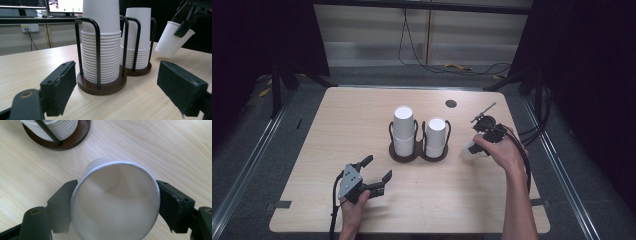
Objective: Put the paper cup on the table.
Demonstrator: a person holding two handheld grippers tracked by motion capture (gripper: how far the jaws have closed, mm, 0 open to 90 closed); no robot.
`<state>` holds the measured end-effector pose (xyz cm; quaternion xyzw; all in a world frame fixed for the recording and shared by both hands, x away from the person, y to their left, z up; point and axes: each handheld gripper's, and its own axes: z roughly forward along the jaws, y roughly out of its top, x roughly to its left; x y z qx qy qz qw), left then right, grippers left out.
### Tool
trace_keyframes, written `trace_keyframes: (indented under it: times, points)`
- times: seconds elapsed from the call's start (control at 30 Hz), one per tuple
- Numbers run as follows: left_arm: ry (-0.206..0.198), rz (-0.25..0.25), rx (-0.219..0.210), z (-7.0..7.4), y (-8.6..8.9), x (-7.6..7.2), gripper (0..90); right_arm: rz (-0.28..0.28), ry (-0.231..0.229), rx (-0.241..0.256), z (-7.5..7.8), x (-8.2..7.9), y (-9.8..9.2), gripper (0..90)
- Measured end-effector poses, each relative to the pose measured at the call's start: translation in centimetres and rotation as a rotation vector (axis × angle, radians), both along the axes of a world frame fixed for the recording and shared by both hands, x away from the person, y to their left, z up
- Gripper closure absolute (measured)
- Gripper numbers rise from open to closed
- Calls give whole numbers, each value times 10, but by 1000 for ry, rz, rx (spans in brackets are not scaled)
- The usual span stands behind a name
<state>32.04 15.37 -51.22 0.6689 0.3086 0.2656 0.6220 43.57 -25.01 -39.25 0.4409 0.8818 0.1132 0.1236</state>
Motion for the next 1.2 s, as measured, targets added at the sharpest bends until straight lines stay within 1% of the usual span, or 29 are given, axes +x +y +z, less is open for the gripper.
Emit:
trace_keyframes:
  times: [0.07, 0.1, 0.17, 0.23, 0.27, 0.3, 0.33, 0.37, 0.43, 0.47, 0.5, 0.53, 0.57, 0.6, 0.63, 0.67, 0.73, 0.77, 0.8, 0.83, 0.87, 0.97, 1.03, 1.1, 1.13, 1.2]
  points:
    - [1, -3, -6, 0, 0, 0, 158, -7, 6, -17, -3, 4, 1, 227]
    - [3, 11, -14, 0, 0, 0, 158, -7, 14, -22, -5, 6, 1, 227]
    - [1, 13, -4, 0, 0, -1, 159, -14, 25, -26, -8, 10, 1, 218]
    - [1, 2, 3, 0, 0, 0, 159, -18, 22, -21, -8, 12, 1, 217]
    - [1, 1, -1, 0, 0, 0, 159, -16, 18, -37, -8, 13, 2, 215]
    - [2, 0, -4, 0, 0, 0, 159, -17, 18, -44, -9, 14, 2, 211]
    - [2, -1, -7, 0, 0, 0, 159, -20, 9, -50, -9, 16, 3, 202]
    - [2, 8, -13, 0, 0, -1, 159, -26, 10, -49, -9, 17, 4, 199]
    - [-1, 7, -14, 0, 0, -1, 159, -32, 0, -30, -11, 20, 6, 192]
    - [0, 5, -15, 0, 0, -1, 159, -36, -14, -24, -12, 22, 7, 188]
    - [-2, -3, -13, 0, 0, 0, 159, -43, -18, -22, -13, 23, 8, 184]
    - [-5, -6, -4, 0, 1, 0, 159, -39, -25, -27, -14, 24, 9, 183]
    - [-7, 5, -9, -1, 2, -1, 159, -37, -33, -25, -14, 25, 9, 182]
    - [-10, -3, -11, -1, 2, -1, 159, -37, -37, -22, -15, 25, 10, 179]
    - [-8, 6, -12, -1, 2, -1, 159, -33, -44, -19, -15, 25, 9, 180]
    - [-6, 4, -9, -1, 2, -1, 158, -35, -50, -15, -15, 24, 9, 179]
    - [-7, 2, -11, -1, 2, -1, 158, -31, -62, 11, -16, 22, 6, 164]
    - [-11, -12, -9, 0, 2, 0, 159, -32, -70, 33, -16, 21, 4, 156]
    - [-5, -9, -4, 0, 1, 0, 159, -32, -74, 46, -17, 20, 3, 156]
    - [0, -2, -13, 0, 0, 0, 159, -41, -77, 56, -18, 18, 2, 157]
    - [1, -11, -2, 0, 0, 0, 159, -47, -78, 64, -19, 17, 0, 157]
    - [3, -12, 0, 0, 0, 0, 159, -61, -82, 98, -22, 14, -5, 159]
    - [3, -12, 0, 0, 0, 1, 159, -71, -97, 118, -24, 11, -8, 150]
    - [3, -12, -2, 0, 0, 0, 159, -78, -109, 148, -25, 8, -11, 154]
    - [3, -12, -1, 0, 0, 0, 159, -82, -105, 161, -26, 7, -12, 152]
    - [3, -12, 1, 0, 0, 0, 158, -88, -108, 165, -28, 6, -13, 152]
